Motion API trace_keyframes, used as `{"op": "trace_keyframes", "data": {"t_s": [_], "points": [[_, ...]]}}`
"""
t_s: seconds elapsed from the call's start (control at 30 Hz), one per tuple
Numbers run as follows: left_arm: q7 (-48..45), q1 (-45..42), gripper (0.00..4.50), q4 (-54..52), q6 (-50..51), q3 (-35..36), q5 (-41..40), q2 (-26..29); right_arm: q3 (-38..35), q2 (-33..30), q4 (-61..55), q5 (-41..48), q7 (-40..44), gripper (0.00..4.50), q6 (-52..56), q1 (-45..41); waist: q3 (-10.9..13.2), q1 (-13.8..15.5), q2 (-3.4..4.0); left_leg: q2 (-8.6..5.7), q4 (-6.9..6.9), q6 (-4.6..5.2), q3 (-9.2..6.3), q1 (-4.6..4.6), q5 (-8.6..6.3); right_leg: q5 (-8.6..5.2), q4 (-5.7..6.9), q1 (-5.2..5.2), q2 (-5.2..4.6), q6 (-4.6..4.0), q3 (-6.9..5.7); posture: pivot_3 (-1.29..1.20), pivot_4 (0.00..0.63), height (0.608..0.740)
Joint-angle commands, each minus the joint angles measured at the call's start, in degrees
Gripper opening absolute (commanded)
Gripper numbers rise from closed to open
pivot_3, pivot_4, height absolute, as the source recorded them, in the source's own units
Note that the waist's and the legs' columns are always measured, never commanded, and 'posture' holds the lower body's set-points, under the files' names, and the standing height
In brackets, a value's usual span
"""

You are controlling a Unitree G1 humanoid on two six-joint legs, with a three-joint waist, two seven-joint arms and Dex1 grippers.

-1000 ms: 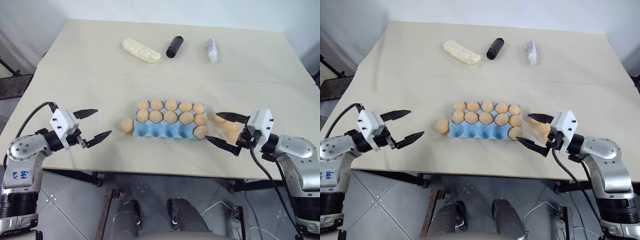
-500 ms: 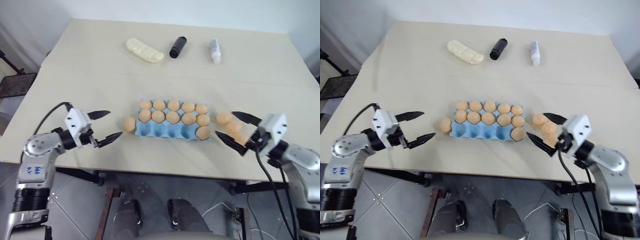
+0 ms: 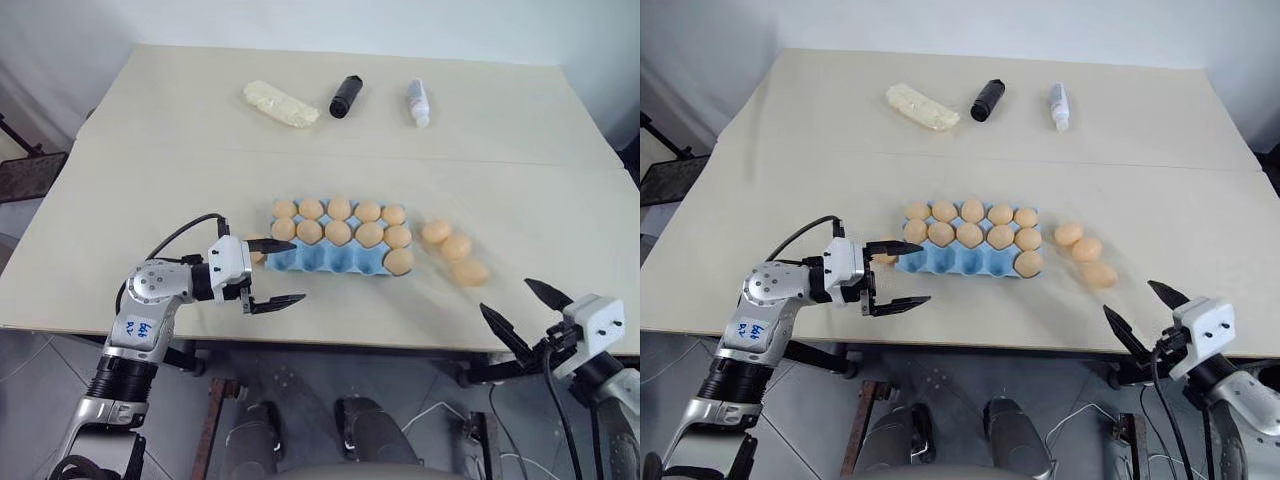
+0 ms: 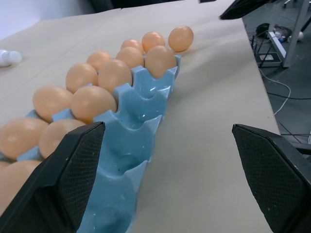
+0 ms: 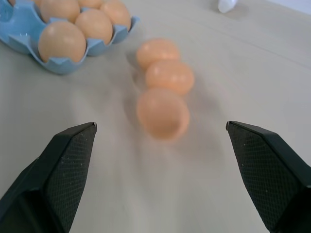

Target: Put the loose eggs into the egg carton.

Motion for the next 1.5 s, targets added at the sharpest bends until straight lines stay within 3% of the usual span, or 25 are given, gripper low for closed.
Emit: {"op": "trace_keyframes", "data": {"t_s": [0.03,0.37,0.47,0.67,0.87,1.03,1.33,1.5], "points": [[-0.6,-0.3,4.46,-0.2,-1.1,0.6,-0.9,-0.2,1.5,-2.1,3.2,-0.1,1.7,4.50,-0.2,-2.7,0.0,0.2,0.01,0.00,0.00,0.01,-0.02,0.00,0.01,0.00,0.02,0.00,-0.01,0.00,0.00,0.00,0.150,0.740],[0.9,3.1,4.46,-2.9,-0.8,2.6,-0.7,1.5,7.1,-2.6,19.2,-3.5,4.0,4.50,-4.6,-14.6,0.0,0.3,0.02,0.00,-0.04,0.11,-0.04,-0.08,0.23,-0.03,-0.01,-0.05,0.01,0.03,-0.02,0.00,0.150,0.740],[1.8,4.1,4.50,-4.0,-0.3,3.5,-0.8,2.2,8.1,-1.5,22.0,-3.8,4.2,3.85,-6.9,-16.5,0.0,0.3,0.02,0.02,-0.04,0.09,-0.05,-0.08,0.24,-0.04,-0.01,-0.05,0.01,0.03,-0.03,0.00,0.150,0.740],[3.3,5.4,4.50,-4.8,0.2,4.9,-0.7,2.9,9.7,-1.2,22.2,-3.9,5.0,1.88,-8.4,-17.0,0.0,0.2,0.03,0.00,-0.03,0.11,-0.05,-0.07,0.25,-0.04,0.01,-0.04,-0.02,0.04,-0.03,0.00,0.150,0.740],[4.7,7.5,4.50,-4.9,0.0,6.1,-0.7,3.7,12.6,-2.2,10.0,-0.1,7.4,1.88,-1.8,-13.9,0.0,0.1,0.03,0.05,-0.08,0.08,-0.06,-0.08,0.24,-0.04,0.01,-0.06,0.02,0.03,-0.03,0.00,0.150,0.740],[5.9,8.8,4.50,-4.3,0.3,7.9,-0.8,4.3,16.3,0.7,0.3,4.2,3.4,1.88,6.6,-20.1,0.0,0.0,0.03,0.05,-0.08,-0.14,-0.05,-0.05,0.09,-0.03,0.08,-0.07,-0.01,0.01,-0.02,0.00,0.150,0.740],[7.7,10.4,4.50,-4.7,0.8,9.3,-0.8,4.6,27.1,6.7,6.4,-3.1,0.7,1.88,7.2,-31.4,0.0,0.4,0.00,0.04,-0.11,-0.08,-0.13,-0.19,0.15,-0.04,-0.01,-0.14,-0.04,-0.12,-0.19,0.00,0.150,0.740],[8.7,11.1,4.50,-5.8,1.1,9.9,-1.0,4.8,27.3,6.9,7.9,-3.5,1.2,3.43,6.2,-31.9,0.0,0.4,0.00,0.04,-0.11,0.02,-0.06,-0.23,0.15,-0.11,-0.10,-0.15,-0.04,-0.06,-0.16,0.00,0.150,0.740]]}}
